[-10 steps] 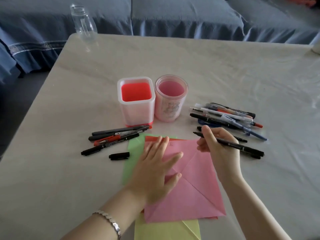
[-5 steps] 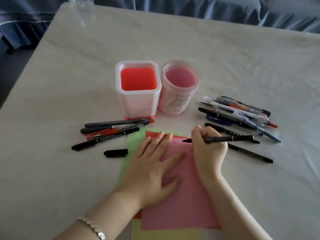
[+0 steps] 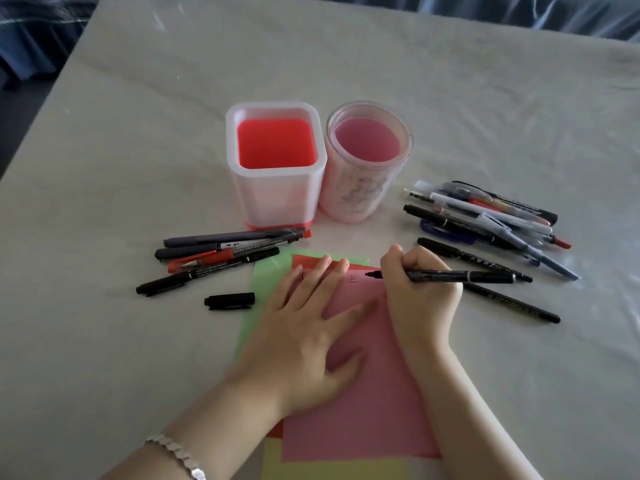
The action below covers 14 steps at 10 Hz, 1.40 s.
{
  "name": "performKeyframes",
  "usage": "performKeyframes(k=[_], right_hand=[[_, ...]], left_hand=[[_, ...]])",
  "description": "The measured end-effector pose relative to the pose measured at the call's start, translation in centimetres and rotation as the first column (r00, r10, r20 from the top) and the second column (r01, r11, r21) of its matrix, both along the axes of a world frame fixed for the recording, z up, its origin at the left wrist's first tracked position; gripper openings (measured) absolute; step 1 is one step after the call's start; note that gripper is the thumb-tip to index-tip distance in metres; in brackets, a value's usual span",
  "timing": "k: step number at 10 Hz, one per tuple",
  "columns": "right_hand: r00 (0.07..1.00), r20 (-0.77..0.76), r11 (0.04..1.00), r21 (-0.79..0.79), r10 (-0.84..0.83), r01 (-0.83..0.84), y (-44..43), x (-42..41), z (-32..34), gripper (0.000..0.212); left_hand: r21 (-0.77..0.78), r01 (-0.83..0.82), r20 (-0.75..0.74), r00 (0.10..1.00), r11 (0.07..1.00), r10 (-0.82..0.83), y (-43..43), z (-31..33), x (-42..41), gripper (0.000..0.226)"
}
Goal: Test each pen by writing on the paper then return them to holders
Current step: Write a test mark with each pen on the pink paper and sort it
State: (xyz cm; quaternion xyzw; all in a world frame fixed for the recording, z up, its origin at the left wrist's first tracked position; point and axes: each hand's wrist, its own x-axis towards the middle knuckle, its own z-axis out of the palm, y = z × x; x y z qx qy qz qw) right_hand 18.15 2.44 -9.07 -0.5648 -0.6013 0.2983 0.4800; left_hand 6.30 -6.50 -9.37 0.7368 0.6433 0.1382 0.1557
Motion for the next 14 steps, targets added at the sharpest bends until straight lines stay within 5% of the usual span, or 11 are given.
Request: performKeyframes(k=[14], right_hand=[[1.000,0.004,1.000,-0.015,-0.026,0.026,0.07,0.09,0.13,0.033]], left_hand=[[0.031,-0.010,0.025,1.000,0.999,0.009,0.04,0.00,0.04,0.051]])
